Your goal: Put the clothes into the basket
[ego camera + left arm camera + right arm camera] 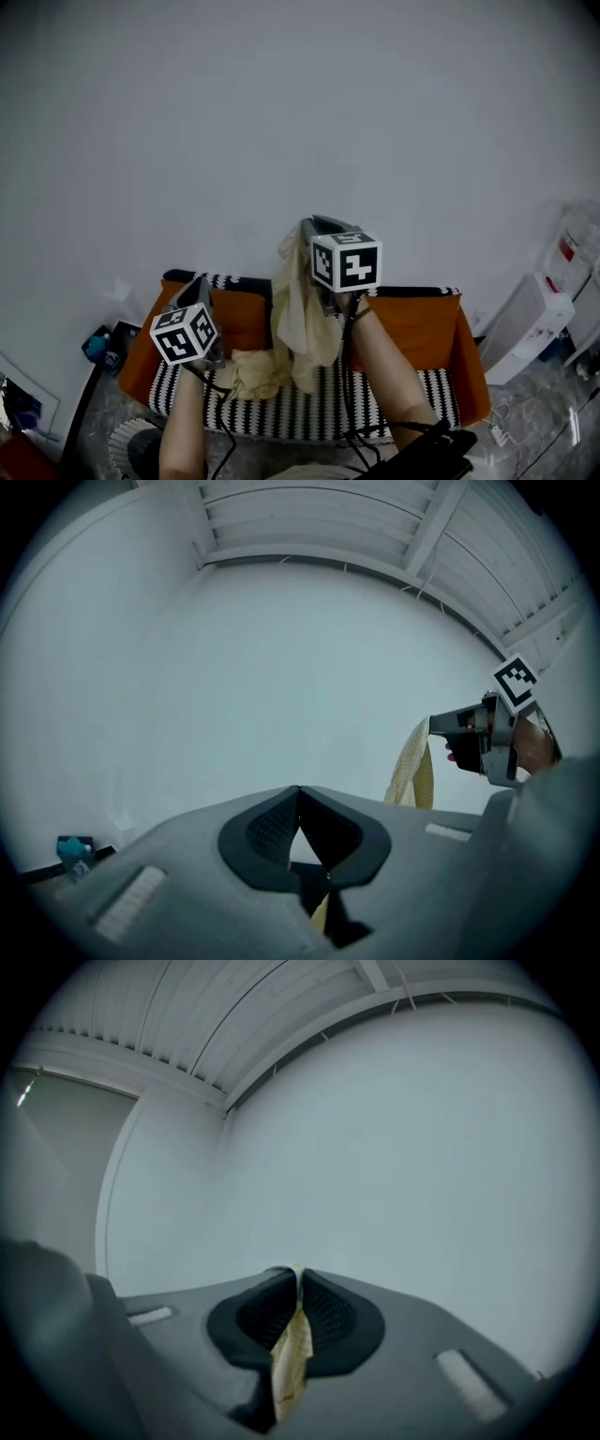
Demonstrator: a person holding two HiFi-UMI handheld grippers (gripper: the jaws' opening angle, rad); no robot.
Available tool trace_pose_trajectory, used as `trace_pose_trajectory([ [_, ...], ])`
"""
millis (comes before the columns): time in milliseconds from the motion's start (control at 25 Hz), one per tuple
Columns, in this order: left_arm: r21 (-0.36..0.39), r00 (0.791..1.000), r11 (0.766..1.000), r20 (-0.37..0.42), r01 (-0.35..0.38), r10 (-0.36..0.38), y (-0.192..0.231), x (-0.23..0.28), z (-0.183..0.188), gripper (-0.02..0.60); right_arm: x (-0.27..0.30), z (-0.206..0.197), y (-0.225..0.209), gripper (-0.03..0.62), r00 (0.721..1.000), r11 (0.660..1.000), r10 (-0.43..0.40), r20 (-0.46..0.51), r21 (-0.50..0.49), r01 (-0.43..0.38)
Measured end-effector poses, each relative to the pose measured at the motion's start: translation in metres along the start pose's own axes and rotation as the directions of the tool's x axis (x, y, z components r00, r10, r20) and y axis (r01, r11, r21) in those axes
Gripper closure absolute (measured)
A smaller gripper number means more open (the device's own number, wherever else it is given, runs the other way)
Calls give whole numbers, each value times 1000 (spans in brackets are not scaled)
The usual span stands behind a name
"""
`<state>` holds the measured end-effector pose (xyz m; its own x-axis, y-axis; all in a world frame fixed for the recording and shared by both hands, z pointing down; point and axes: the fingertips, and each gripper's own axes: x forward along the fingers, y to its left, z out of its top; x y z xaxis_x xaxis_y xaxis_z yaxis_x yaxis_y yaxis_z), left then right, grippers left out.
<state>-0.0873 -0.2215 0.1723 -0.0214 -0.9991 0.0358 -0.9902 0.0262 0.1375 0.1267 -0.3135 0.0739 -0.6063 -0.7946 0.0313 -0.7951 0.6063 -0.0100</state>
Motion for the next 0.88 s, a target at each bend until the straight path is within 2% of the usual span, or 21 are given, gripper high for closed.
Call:
trace_pose_trajectory([
  [280, 16, 995, 995, 32, -97, 96, 34, -26, 16, 586, 24, 40, 28, 572, 994, 996, 80, 71, 30, -82],
  [520, 19, 985, 987, 67, -159, 158, 61, -51, 37, 586, 37, 71, 72, 572, 979, 985, 166, 117, 16, -169],
  [720, 30, 974, 976, 68, -217, 215, 68, -61, 36, 586, 49, 74, 84, 572, 965, 971, 229, 126, 43, -236],
  [880, 17, 958, 960, 82, -278, 276, 107, -95, 39, 586, 59, 73, 140, 572, 950, 954, 290, 117, 41, -296],
])
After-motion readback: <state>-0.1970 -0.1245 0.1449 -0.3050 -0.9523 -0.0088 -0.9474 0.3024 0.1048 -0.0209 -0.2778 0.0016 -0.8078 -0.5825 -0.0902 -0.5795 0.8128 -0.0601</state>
